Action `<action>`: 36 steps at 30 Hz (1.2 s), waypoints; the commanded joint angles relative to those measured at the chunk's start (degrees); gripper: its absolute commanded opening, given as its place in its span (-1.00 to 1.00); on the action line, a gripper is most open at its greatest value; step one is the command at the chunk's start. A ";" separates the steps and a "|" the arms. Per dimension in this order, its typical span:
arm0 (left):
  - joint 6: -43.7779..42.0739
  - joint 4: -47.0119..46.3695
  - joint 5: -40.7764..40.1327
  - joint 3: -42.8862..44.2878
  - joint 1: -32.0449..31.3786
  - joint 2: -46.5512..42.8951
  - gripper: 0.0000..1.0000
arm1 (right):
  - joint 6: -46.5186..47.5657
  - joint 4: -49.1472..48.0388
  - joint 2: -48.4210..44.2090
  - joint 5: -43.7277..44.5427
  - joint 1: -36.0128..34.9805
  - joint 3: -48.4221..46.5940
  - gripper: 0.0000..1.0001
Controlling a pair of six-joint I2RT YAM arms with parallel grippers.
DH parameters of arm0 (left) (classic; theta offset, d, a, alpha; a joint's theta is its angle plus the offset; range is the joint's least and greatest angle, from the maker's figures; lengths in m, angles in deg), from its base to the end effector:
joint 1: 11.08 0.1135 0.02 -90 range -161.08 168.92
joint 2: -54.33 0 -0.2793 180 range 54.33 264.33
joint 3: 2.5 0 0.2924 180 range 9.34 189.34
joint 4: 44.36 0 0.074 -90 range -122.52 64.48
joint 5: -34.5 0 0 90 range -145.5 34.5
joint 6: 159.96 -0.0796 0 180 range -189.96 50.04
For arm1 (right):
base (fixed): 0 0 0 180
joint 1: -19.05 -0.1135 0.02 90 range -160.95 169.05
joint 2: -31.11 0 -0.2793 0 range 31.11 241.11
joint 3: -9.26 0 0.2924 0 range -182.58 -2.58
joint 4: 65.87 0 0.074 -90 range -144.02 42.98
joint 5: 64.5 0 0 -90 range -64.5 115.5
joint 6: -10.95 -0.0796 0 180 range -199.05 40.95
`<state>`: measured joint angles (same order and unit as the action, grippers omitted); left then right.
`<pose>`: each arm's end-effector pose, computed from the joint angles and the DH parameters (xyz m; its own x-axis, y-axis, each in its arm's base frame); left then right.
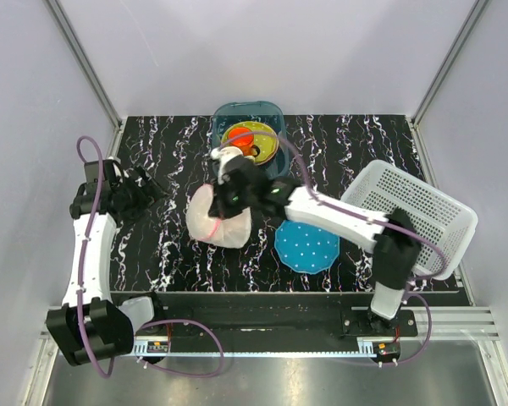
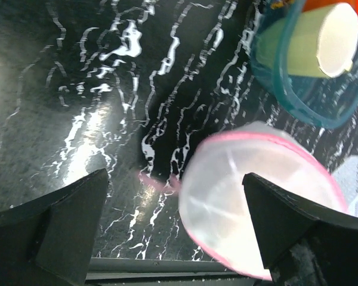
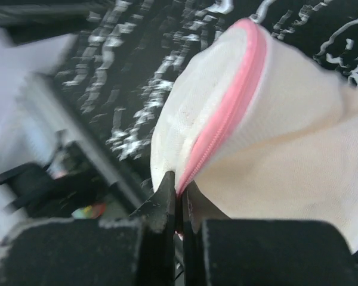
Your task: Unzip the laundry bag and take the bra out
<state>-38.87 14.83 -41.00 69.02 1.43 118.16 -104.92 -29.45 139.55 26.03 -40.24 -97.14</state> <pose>0.2783 0.0413 0.2851 -0.6246 -0.6507 -0.4319 -0.4438 0.7508 -0.4893 0.2666 0.4474 0.2725 -0.6593 -0.2556 -0.7071 -0.6316 0.6984 0.3365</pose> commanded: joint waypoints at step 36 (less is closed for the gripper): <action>47.99 -97.06 49.66 -31.82 -10.92 6.46 0.98 | -26.95 -52.88 -13.52 -63.64 23.16 22.76 -1.00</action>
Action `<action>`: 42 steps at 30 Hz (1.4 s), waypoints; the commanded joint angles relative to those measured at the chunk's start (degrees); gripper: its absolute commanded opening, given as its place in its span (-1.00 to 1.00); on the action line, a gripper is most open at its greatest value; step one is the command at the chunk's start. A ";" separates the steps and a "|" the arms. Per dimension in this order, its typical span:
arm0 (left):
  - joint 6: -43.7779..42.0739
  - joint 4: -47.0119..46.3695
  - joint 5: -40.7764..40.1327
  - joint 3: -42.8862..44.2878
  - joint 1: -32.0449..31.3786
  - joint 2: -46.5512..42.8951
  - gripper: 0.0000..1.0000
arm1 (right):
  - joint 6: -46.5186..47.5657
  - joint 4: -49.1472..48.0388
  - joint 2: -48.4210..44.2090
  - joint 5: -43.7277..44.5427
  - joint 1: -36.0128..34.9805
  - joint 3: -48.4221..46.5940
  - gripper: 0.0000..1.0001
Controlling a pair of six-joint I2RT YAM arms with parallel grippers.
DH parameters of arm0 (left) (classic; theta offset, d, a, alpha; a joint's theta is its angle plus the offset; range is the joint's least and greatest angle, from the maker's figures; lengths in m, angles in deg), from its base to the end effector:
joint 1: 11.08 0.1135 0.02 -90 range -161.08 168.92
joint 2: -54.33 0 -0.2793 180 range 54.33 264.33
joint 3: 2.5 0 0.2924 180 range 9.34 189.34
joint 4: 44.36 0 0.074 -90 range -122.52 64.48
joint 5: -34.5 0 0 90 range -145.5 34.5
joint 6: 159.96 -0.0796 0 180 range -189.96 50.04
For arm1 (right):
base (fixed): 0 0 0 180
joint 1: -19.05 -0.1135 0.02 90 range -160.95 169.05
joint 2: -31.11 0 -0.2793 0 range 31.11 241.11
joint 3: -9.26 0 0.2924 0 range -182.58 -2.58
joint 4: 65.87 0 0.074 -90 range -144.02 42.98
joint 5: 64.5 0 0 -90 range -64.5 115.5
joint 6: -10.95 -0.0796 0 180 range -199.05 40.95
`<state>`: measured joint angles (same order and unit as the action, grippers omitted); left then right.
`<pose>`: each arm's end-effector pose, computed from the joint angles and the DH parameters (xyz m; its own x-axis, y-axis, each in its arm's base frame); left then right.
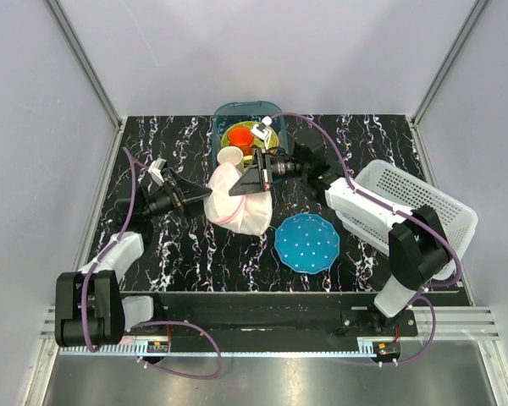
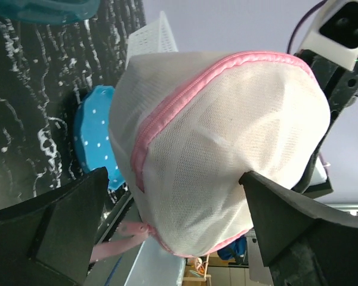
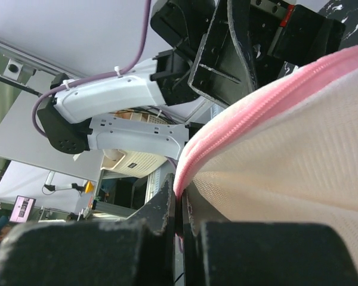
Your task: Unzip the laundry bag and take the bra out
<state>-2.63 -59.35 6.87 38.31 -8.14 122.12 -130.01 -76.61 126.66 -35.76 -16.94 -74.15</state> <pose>0.2867 -0.0559 0.2164 -0.8566 -0.4725 -0.2072 0.1330 0.1858 -0.9735 0.3191 0.3180 0.3273 -0.7828 -0.1069 -0.6130 -0.6093 -0.0682 0.7900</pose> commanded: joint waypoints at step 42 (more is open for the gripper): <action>0.34 35.79 -38.63 -2.08 -2.59 -17.60 -1.00 | -23.65 -11.24 8.24 21.54 -5.23 16.21 0.89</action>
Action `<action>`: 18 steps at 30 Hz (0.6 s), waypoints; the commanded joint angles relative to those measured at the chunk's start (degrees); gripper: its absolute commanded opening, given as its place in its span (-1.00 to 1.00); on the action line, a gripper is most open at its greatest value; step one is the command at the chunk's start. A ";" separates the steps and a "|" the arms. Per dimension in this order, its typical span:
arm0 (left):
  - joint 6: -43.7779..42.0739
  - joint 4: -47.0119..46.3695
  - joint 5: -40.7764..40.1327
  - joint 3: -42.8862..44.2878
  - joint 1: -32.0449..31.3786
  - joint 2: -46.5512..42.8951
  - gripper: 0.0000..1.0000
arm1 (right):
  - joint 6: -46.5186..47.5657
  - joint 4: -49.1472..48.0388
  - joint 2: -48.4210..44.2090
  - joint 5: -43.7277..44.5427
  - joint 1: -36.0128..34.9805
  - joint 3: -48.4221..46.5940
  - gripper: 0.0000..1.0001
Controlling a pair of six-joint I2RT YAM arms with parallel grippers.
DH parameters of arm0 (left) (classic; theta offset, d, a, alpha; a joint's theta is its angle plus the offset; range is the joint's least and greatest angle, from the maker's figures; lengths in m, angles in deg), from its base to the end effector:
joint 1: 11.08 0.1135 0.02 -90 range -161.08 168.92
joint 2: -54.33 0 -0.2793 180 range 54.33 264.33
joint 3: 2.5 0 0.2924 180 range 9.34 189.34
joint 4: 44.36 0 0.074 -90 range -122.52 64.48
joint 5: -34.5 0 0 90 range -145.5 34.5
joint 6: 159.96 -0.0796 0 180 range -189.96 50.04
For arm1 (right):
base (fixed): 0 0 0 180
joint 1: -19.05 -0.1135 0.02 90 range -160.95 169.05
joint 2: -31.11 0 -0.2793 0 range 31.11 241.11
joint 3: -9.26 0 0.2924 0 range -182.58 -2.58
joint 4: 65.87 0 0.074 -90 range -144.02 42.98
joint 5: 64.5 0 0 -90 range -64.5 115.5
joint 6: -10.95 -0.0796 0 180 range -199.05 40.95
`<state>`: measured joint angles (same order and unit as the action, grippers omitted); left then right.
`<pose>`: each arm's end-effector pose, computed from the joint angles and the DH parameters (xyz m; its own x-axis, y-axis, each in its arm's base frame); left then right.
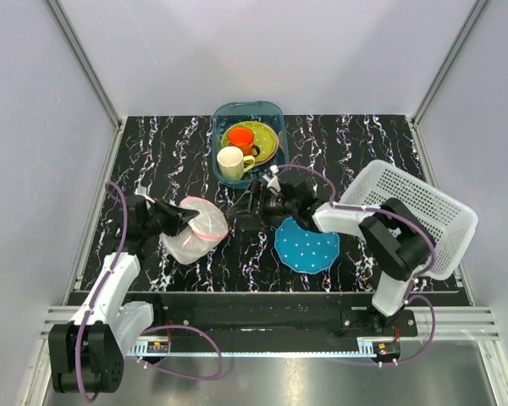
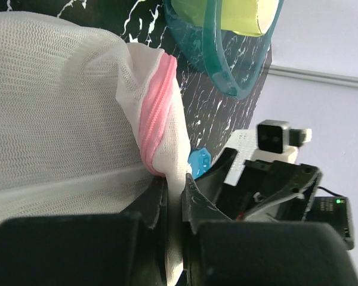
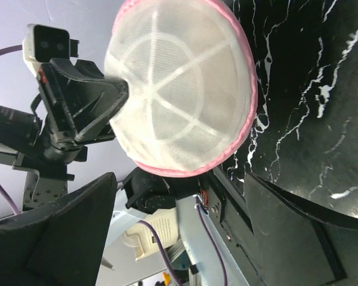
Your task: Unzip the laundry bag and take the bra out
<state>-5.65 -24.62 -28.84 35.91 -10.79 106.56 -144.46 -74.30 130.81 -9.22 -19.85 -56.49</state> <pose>0.2540 -0.0344 0.1842 -0.5725 -0.8083 -0.1377 -0.3380 0.3857 -0.8585 0.3104 0.3087 0.1654 -0.9726 0.1756 -0.1524 -0.0764 0.3779 0.9227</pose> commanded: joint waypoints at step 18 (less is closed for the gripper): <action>6.26 0.98 -4.68 4.54 0.06 -3.27 -1.00 | -20.37 -26.66 13.24 -7.91 -6.02 -6.74 0.67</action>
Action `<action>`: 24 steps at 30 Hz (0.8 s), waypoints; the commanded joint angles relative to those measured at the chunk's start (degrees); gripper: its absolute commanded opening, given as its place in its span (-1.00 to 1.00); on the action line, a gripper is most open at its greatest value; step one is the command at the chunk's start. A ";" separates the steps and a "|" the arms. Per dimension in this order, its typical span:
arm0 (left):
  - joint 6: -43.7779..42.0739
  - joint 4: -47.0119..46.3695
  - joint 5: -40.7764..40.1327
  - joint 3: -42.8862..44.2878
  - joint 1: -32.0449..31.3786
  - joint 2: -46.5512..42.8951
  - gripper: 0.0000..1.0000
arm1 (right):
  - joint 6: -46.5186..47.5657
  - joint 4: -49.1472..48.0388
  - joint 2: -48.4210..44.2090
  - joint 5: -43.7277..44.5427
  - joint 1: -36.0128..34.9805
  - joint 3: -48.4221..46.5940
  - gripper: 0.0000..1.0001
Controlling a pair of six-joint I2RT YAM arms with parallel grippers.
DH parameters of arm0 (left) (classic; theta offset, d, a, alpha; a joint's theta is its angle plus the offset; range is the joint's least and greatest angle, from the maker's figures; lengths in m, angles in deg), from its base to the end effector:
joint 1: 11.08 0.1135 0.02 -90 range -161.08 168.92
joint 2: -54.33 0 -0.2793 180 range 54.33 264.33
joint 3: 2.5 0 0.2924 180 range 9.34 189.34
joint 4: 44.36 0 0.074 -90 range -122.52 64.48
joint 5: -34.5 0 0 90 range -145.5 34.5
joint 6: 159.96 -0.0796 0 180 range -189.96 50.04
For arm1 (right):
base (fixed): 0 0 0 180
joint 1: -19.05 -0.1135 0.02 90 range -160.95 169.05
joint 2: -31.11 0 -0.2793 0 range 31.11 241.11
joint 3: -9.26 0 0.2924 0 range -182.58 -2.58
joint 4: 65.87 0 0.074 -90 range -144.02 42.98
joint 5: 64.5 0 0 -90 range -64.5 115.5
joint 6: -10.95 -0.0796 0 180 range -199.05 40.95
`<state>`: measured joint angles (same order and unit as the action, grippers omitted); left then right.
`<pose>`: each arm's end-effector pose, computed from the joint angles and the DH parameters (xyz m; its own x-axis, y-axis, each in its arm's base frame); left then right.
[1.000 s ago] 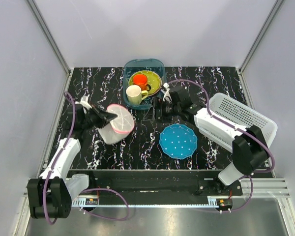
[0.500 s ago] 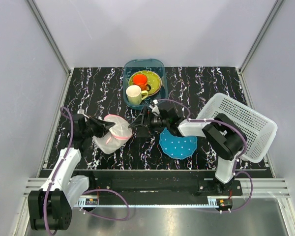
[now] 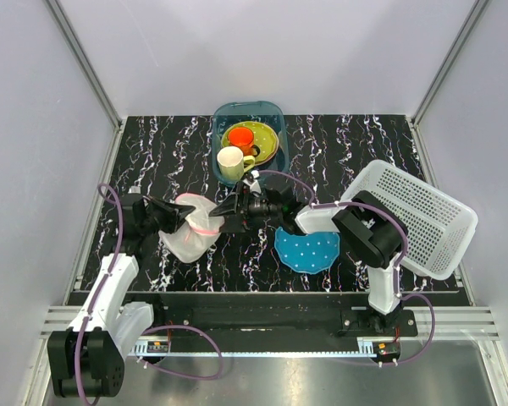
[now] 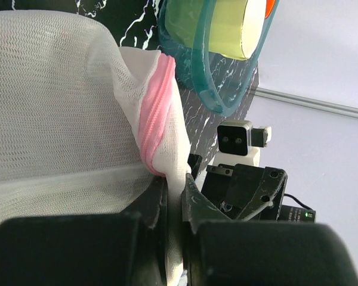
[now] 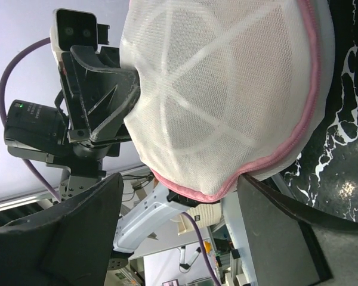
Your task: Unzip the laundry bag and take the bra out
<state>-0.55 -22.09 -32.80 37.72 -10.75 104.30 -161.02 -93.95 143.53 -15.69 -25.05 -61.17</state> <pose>0.2537 -0.0293 0.1997 -0.4878 -0.8664 -0.1066 -0.3831 0.3222 -0.8657 0.3038 0.3674 0.1439 -0.9972 0.0712 0.0212 0.0337 0.1790 0.9833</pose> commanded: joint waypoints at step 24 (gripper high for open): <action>-0.50 -1.13 1.73 1.85 -0.07 -3.92 -1.00 | 5.59 6.69 -1.23 1.46 -0.03 -3.99 -0.83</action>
<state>-0.51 -21.80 -32.69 38.36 -10.75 102.82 -157.77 -87.85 144.32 -15.32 -25.31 -62.35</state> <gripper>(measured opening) 0.057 0.260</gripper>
